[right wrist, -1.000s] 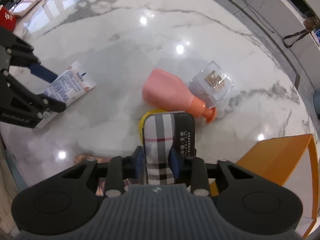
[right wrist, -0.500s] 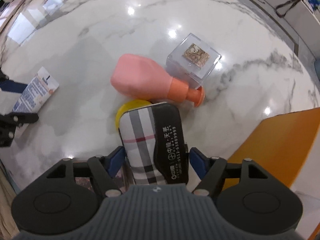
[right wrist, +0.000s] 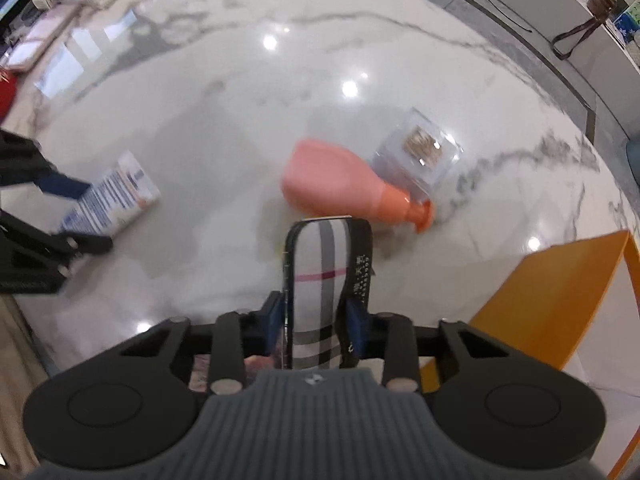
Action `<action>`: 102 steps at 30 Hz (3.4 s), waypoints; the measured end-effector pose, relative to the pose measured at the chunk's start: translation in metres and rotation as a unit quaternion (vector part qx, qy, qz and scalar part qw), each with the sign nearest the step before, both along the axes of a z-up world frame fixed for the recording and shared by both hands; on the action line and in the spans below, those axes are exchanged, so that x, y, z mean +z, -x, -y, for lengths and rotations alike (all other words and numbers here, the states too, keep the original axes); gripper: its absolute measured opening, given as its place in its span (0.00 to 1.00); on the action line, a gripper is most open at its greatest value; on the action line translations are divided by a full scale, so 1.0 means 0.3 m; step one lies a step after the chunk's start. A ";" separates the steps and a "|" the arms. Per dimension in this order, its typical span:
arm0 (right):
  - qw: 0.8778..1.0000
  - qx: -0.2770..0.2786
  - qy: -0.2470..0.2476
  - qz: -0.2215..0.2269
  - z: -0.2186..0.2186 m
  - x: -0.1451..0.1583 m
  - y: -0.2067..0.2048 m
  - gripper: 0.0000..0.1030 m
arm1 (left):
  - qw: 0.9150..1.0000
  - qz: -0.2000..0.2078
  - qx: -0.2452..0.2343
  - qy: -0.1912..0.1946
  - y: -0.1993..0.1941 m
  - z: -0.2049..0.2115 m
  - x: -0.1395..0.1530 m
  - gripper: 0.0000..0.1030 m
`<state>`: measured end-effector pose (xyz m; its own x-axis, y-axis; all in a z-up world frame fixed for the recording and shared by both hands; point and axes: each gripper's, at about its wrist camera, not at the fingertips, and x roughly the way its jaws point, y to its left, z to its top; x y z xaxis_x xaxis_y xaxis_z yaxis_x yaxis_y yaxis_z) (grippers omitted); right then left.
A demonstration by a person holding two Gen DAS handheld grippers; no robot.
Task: Organize rigid objects
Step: 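Grasp the Vaseline tube with the left tool while the right tool grasps the plaid pouch, then carry the Vaseline tube and plaid pouch over the shoebox and lower them in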
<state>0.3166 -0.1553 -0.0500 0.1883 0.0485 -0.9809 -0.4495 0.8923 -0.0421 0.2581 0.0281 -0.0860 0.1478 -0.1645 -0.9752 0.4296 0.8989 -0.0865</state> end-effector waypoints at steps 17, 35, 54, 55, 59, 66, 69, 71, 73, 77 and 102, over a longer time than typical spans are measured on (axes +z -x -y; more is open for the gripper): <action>0.994 0.018 -0.104 -0.001 -0.196 0.032 0.046 0.14 | 1.000 0.018 -0.003 0.003 0.041 -0.047 0.044 0.54; 0.996 0.014 -0.092 0.000 -0.201 -0.017 0.049 0.18 | 0.999 0.035 -0.021 -0.025 0.062 -0.016 0.004 0.53; 0.987 0.005 -0.138 0.082 -0.070 0.240 0.232 0.17 | 0.988 0.155 -0.021 0.019 0.206 0.047 0.294 0.52; 0.986 0.004 -0.140 0.089 -0.058 0.261 0.246 0.17 | 0.986 0.162 -0.025 0.023 0.217 0.062 0.319 0.52; 0.982 -0.011 -0.141 0.124 0.017 0.359 0.291 0.17 | 0.979 0.194 -0.050 0.042 0.259 0.143 0.436 0.52; 0.974 -0.065 -0.120 0.181 0.244 0.513 0.368 0.17 | 0.962 0.223 -0.118 0.101 0.331 0.373 0.610 0.52; 0.971 -0.098 -0.103 0.190 0.359 0.527 0.404 0.17 | 0.956 0.216 -0.150 0.129 0.354 0.497 0.631 0.52; 0.970 -0.120 -0.090 0.192 0.434 0.518 0.426 0.17 | 0.952 0.211 -0.172 0.139 0.369 0.582 0.623 0.52; 0.968 -0.143 -0.080 0.190 0.510 0.497 0.444 0.17 | 0.950 0.201 -0.193 0.141 0.370 0.673 0.598 0.52; 0.962 -0.192 -0.070 0.181 0.652 0.423 0.457 0.17 | 0.953 0.165 -0.207 0.144 0.327 0.807 0.510 0.52; 0.942 -0.297 -0.104 0.115 0.931 0.092 0.244 0.17 | 0.971 0.029 -0.187 0.147 0.008 1.124 0.094 0.52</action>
